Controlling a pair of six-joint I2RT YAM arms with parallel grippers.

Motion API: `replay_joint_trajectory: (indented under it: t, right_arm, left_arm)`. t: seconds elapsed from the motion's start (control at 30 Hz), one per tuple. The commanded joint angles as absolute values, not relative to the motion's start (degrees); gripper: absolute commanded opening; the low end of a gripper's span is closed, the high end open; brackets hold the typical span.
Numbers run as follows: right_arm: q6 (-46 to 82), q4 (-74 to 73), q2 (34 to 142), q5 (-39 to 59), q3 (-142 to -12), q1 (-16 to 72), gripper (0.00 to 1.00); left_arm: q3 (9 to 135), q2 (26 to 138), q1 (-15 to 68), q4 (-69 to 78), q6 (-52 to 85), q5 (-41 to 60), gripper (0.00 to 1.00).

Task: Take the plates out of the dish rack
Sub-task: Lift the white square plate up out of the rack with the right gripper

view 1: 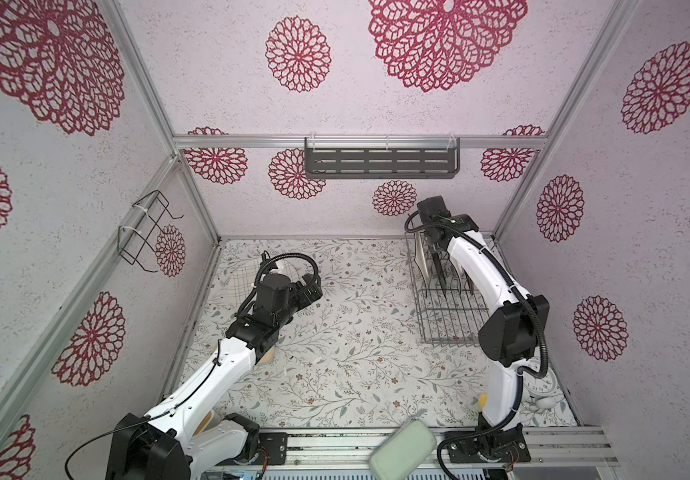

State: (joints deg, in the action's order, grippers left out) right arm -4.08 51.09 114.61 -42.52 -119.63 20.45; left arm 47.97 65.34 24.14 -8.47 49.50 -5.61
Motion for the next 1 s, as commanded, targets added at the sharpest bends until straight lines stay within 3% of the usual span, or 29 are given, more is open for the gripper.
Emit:
replay_joint_trajectory:
  t: [0.0, 0.97]
  right_arm:
    - [-5.2, 45.5, 106.4, -49.4, -121.5, 21.4, 0.00]
    - [-9.7, 40.2, 97.7, -53.5, -119.3, 27.0, 0.00]
  left_arm:
    - [49.5, 64.8, 24.8, -8.6, 48.6, -6.1, 0.99]
    - [50.6, 64.7, 26.8, -9.2, 48.4, -7.2, 0.99]
